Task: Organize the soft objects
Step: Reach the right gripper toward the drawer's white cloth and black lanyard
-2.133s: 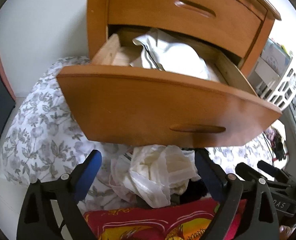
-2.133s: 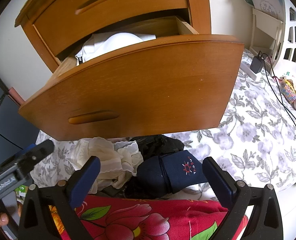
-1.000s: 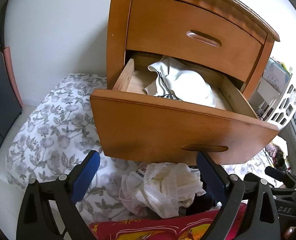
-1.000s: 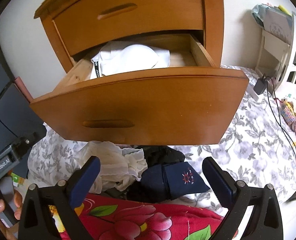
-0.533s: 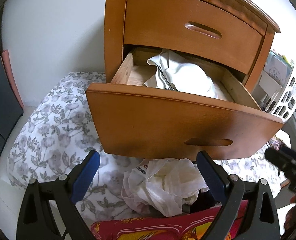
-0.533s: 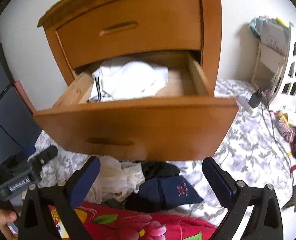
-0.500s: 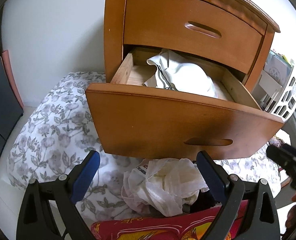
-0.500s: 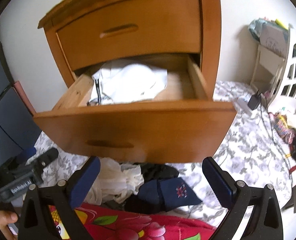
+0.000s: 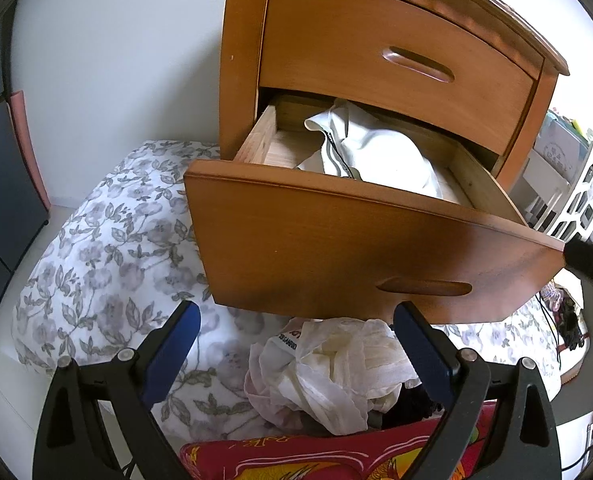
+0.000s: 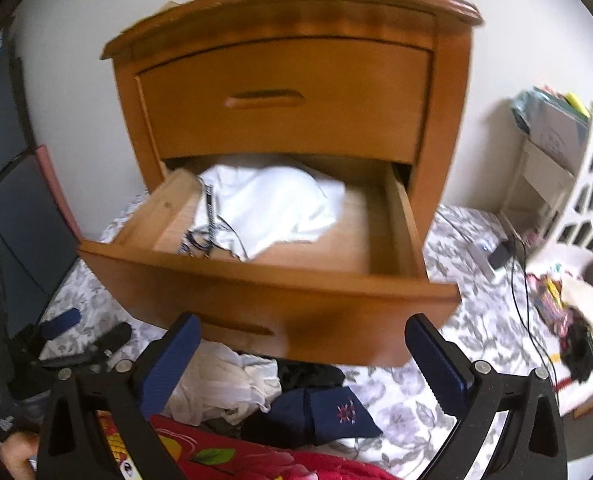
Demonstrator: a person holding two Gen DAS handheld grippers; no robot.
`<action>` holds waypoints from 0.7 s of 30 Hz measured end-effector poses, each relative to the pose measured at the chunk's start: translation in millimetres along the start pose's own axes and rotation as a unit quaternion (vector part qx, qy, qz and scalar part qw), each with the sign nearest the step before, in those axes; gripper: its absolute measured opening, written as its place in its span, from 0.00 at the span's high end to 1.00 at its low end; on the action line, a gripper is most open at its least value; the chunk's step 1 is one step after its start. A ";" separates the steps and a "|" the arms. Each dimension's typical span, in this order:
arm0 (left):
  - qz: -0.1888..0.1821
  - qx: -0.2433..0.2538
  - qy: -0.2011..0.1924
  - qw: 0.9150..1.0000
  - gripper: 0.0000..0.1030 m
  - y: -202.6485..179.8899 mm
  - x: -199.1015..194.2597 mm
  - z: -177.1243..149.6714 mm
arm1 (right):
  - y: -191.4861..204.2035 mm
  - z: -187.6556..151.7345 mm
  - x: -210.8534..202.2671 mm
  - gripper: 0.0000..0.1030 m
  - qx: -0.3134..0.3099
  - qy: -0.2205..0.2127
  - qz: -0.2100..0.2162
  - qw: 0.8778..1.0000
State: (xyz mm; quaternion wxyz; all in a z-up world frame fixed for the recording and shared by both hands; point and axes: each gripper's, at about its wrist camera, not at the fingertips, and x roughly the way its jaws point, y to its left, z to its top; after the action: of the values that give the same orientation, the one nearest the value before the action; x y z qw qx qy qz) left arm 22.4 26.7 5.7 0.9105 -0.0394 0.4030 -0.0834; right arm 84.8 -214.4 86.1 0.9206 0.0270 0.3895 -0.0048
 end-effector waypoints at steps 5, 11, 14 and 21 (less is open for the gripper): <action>0.008 0.006 -0.004 1.000 0.06 -2.0 -0.5 -0.6 | 4.7 27.8 2.5 0.00 -0.015 0.018 0.020 1.000; 0.011 0.013 -0.005 1.000 0.06 -4.1 -0.4 -1.0 | 2.1 65.8 9.7 0.00 -0.014 0.026 0.031 0.999; 0.009 0.017 -0.003 1.000 0.06 -5.8 0.4 -1.4 | 6.3 83.0 14.6 0.00 -0.031 0.033 0.025 0.999; 0.000 0.019 0.005 1.000 0.06 -5.3 3.9 -1.2 | 18.5 119.3 37.6 0.00 -0.039 0.077 0.045 0.995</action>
State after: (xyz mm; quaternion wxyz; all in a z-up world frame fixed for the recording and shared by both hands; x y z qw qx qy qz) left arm 23.4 20.8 2.7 0.9093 -0.0219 0.4055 -0.0913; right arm 197.1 -201.8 143.0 0.8875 0.0093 0.4576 0.0538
